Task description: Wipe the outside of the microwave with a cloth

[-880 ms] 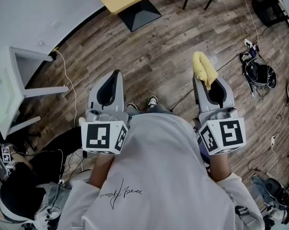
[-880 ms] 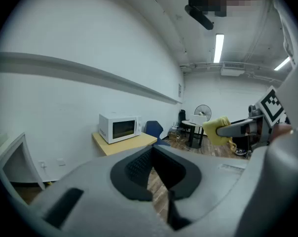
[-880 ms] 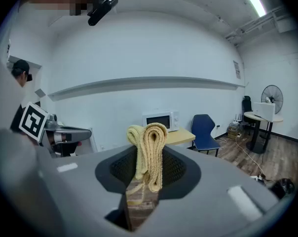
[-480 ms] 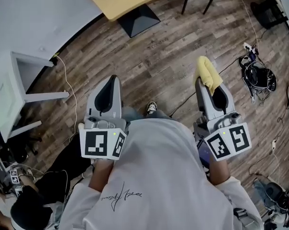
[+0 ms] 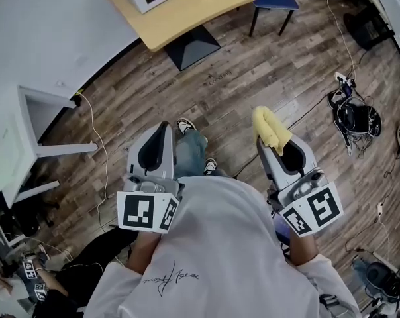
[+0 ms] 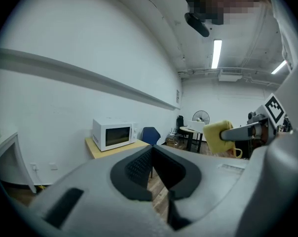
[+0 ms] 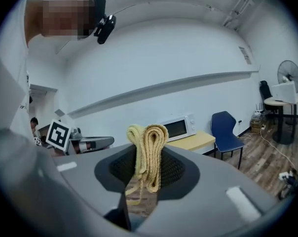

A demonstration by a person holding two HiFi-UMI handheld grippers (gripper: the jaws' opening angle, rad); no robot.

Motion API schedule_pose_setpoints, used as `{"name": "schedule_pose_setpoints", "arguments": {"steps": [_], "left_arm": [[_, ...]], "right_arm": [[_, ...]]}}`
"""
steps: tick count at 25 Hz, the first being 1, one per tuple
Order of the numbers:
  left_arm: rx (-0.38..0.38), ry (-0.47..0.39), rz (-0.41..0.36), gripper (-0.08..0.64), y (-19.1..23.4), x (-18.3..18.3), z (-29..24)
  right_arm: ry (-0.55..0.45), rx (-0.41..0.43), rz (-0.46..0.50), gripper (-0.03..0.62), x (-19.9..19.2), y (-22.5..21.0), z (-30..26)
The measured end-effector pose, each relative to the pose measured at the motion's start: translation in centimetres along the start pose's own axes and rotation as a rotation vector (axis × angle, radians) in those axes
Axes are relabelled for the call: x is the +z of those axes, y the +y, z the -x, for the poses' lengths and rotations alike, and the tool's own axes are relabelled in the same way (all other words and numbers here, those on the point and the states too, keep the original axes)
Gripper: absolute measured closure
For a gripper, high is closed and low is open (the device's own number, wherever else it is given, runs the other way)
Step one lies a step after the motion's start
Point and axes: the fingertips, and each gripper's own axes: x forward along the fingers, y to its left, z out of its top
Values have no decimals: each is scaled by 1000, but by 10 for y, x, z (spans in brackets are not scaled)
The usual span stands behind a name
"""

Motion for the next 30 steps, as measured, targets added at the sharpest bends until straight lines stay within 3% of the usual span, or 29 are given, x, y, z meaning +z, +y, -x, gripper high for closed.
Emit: {"name": "schedule_pose_setpoints", "arguments": {"steps": [4, 10, 21, 30], "left_arm": [[-13, -3, 28, 568, 13, 1, -21], [-34, -4, 43, 568, 46, 10, -66], [-60, 14, 56, 568, 121, 48, -166], [-54, 6, 31, 568, 191, 77, -227]], "right_arm": [[12, -14, 69, 474, 2, -3, -21], [27, -13, 84, 476, 18, -15, -68], [66, -116, 73, 472, 68, -76, -183], [91, -86, 91, 471, 103, -98, -284]]}}
